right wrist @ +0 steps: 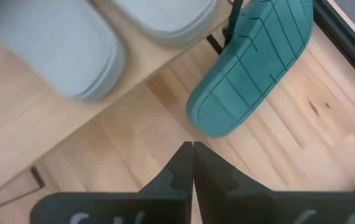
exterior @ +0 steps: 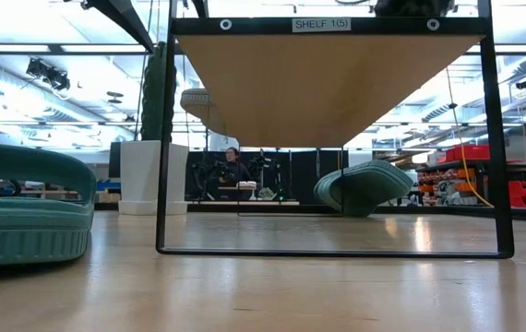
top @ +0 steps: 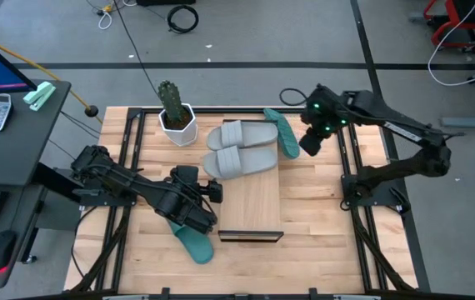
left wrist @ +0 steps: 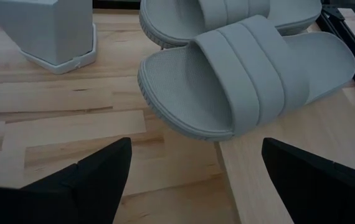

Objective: Pick and place slides into the shelf
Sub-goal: Put the bottom green slipper on the shelf

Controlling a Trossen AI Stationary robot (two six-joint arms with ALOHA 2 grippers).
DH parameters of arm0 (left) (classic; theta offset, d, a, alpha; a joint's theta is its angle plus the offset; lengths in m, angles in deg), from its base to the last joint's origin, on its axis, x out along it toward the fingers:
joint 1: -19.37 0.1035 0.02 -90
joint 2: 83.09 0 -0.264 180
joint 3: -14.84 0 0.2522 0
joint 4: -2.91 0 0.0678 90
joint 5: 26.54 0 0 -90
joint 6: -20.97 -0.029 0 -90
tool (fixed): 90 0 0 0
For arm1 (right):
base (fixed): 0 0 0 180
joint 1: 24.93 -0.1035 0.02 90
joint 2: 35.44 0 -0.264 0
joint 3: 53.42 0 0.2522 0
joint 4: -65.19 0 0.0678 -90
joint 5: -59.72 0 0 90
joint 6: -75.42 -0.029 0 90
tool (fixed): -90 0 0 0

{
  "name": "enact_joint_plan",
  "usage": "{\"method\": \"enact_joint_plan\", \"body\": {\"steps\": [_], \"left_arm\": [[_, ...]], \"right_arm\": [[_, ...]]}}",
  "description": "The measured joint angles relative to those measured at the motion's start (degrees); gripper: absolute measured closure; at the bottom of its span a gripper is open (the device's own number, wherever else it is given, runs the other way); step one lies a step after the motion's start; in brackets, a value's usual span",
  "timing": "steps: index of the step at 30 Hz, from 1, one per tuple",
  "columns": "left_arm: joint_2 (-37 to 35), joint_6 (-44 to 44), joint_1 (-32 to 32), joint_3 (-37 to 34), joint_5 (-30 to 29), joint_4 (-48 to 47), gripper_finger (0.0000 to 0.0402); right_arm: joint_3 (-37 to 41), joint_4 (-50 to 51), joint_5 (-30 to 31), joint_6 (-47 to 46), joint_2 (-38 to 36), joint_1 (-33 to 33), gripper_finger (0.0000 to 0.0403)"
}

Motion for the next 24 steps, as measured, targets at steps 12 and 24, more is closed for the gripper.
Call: {"method": "enact_joint_plan", "body": {"steps": [12,24], "left_arm": [[0.00,0.13,0.06,0.00,-0.45,0.02,0.0036],[0.00,-0.31,0.32,0.00,-0.45,0.04,0.0036]], "right_arm": [[14.18,1.43,2.37,-4.18,-11.62,-6.54,0.0338],[32.55,-9.77,2.38,-3.71,-18.14,-16.75,0.0195]]}}
